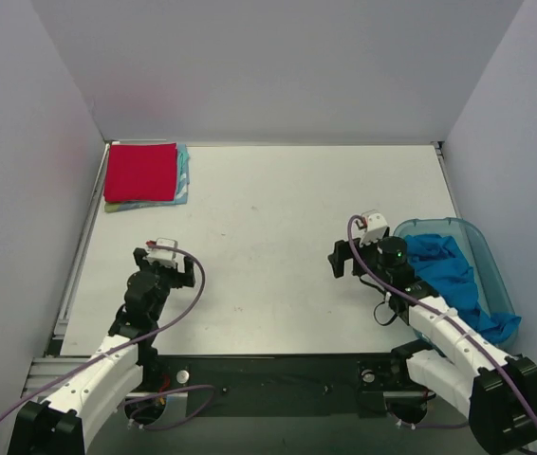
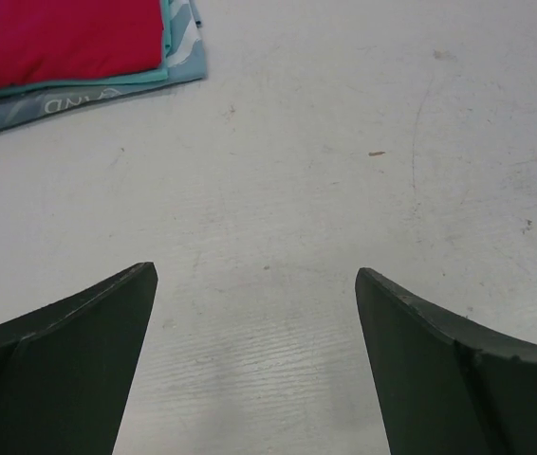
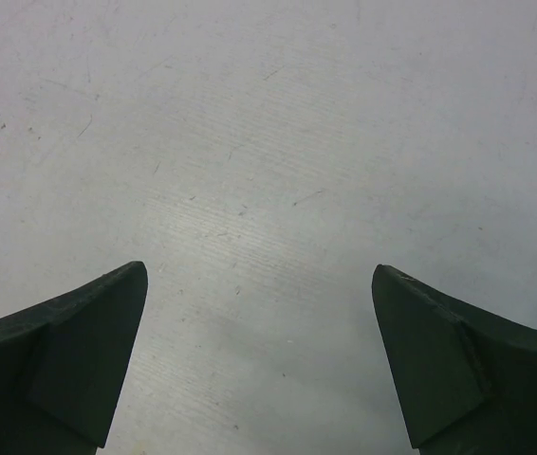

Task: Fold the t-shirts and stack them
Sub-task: Grab crumpled tshirt from bin with the right arm

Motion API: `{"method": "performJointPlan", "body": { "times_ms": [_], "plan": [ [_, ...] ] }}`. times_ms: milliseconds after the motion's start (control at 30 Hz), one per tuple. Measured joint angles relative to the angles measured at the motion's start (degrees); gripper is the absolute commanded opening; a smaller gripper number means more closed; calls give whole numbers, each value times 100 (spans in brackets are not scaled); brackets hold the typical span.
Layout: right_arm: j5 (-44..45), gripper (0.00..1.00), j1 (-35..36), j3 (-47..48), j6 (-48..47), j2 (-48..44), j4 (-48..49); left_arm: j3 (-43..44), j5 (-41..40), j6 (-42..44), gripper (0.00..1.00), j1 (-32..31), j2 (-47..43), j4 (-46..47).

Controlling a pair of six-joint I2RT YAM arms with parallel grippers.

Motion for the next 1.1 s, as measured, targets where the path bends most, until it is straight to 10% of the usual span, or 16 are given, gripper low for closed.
{"method": "performJointPlan", "body": {
  "times_ms": [333,500,767,833,900,967,1100],
  "plan": [
    [568,100,-1602,2339,1187,-173,-2319,-221,1202,1869,97,7,-492,181],
    [1349,97,-3034,3801,1845,13,-3624,476,1296,1539,97,7,-293,-656],
    [1609,91,-4557,3327,2629,1178,-4903,2020,1856,752,97,11,525,-1932],
    [1521,82,-4614,3272,2649,1963,-4979,1937,1989,667,97,9,494,-2004],
    [1349,25,-4645,3296,2627,2732,-4970,1915,2059,638,97,9,520,-2085],
    [1200,0,-4656,3368,2586,3362,-4972,1915,2116,638,97,9,570,-2107],
    [1080,0,-4675,3410,2586,3344,-4992,1915,2146,669,97,9,610,-2114]
  ]
}}
